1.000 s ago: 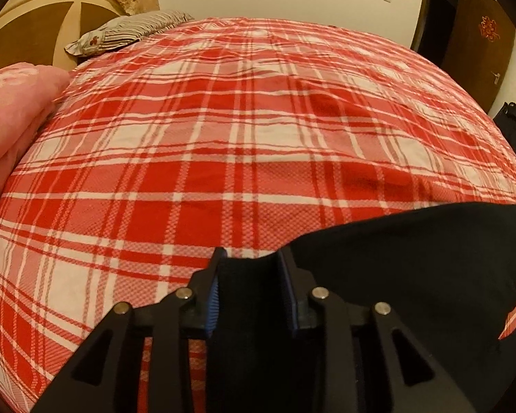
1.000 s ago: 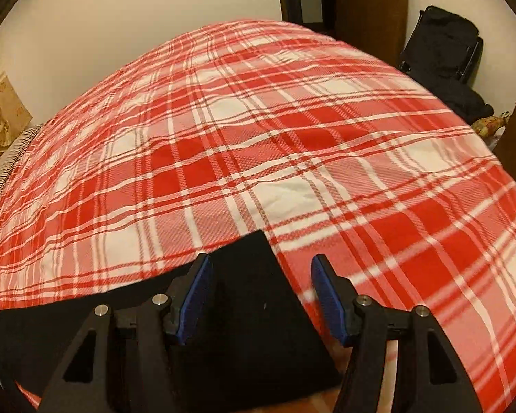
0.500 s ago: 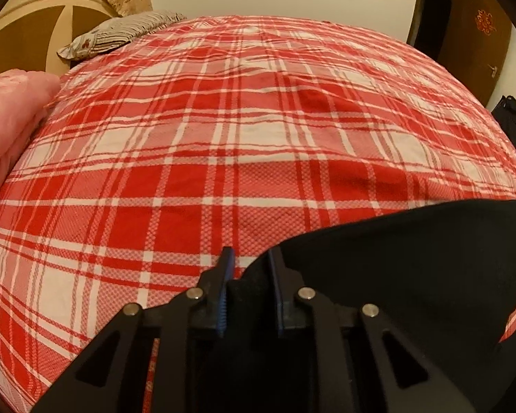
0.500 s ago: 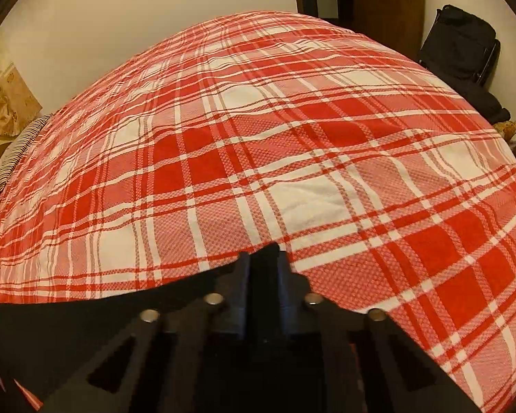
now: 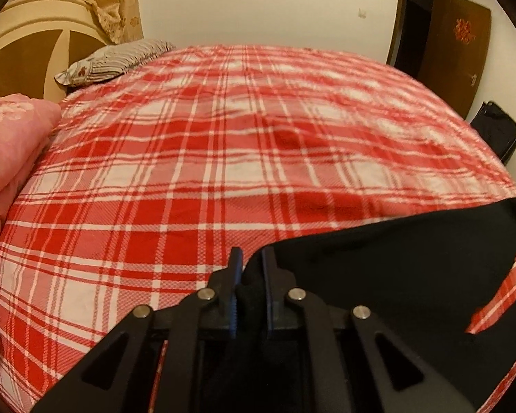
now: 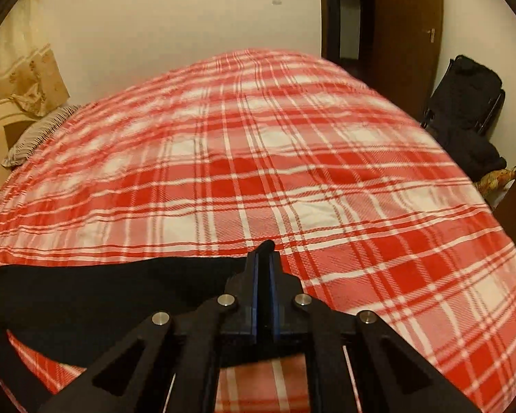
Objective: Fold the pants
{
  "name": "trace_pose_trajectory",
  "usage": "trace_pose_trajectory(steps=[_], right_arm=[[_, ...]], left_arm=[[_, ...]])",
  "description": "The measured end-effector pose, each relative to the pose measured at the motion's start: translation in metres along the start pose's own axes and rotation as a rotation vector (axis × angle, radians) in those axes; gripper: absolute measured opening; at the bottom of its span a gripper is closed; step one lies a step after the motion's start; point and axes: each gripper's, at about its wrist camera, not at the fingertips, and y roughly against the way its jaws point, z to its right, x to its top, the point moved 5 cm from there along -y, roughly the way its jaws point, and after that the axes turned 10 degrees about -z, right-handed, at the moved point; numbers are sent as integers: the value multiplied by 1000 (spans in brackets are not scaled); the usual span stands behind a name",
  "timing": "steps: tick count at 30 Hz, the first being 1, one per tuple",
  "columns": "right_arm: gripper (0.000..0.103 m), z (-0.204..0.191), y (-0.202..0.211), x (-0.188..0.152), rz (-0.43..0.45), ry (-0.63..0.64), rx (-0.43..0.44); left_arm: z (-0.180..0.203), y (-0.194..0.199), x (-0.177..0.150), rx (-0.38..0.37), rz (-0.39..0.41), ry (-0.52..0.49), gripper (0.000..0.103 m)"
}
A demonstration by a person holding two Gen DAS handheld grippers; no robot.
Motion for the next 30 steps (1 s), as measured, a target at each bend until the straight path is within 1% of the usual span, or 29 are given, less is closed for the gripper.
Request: trace_pose_trajectory(steps=[2, 5, 8, 13, 19, 25, 30], right_arm=[[5, 2, 17, -4, 25, -1, 4], [5, 8, 40, -16, 55, -16, 16], [5, 13, 59, -35, 76, -20, 24], [5, 23, 79, -66, 98, -44, 43], [5, 43, 99, -100, 125, -83, 58], [5, 58, 111, -133, 127, -101, 58], [5, 69, 122, -161, 127, -119, 64]], left_arm=[[-2, 12, 0, -50, 35, 17, 11], [-2, 23, -1, -83, 64, 18, 11], [0, 37, -10, -119, 99, 13, 11], [1, 55, -26, -159, 144, -5, 11], [-5, 78, -47, -222, 214, -2, 11], [-10, 89, -77, -258, 230, 0, 12], [-13, 88, -105, -281, 213, 3, 12]])
